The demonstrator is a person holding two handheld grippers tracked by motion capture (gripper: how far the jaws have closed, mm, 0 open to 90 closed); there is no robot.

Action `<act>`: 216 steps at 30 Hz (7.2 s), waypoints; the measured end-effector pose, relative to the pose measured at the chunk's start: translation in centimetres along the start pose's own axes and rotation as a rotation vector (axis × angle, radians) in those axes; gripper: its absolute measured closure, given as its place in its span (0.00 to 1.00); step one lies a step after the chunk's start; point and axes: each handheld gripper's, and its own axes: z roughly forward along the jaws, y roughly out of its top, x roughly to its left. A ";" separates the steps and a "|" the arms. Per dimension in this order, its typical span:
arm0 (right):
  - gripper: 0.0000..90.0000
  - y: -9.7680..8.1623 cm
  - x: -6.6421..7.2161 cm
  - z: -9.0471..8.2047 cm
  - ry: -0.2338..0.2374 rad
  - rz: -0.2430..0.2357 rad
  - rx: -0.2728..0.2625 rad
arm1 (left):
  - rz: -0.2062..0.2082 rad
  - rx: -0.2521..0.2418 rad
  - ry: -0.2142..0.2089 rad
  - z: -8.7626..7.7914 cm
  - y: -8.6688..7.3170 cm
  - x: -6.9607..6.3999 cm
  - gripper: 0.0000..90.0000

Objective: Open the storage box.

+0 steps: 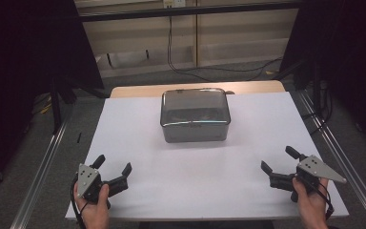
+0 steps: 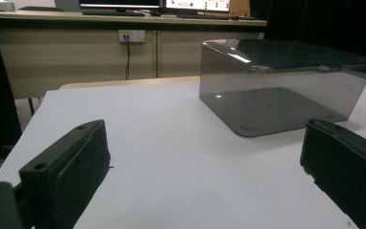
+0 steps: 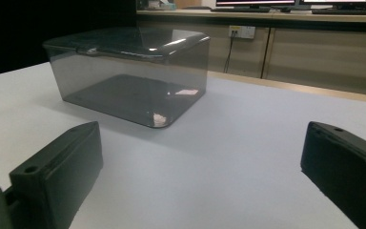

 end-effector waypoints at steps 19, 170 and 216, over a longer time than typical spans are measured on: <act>0.00 0.7 2.1 2.0 0.100 -0.050 -0.005 | -0.020 -0.013 -0.005 0.0 -0.1 -0.1 0.03; 0.75 4.7 13.5 18.1 0.014 -1.238 0.086 | -0.013 0.020 -0.029 0.6 -0.4 -0.4 0.03; 0.87 5.2 14.0 17.8 -0.032 -1.323 0.042 | -0.018 0.042 -0.064 1.1 -0.1 -0.2 0.05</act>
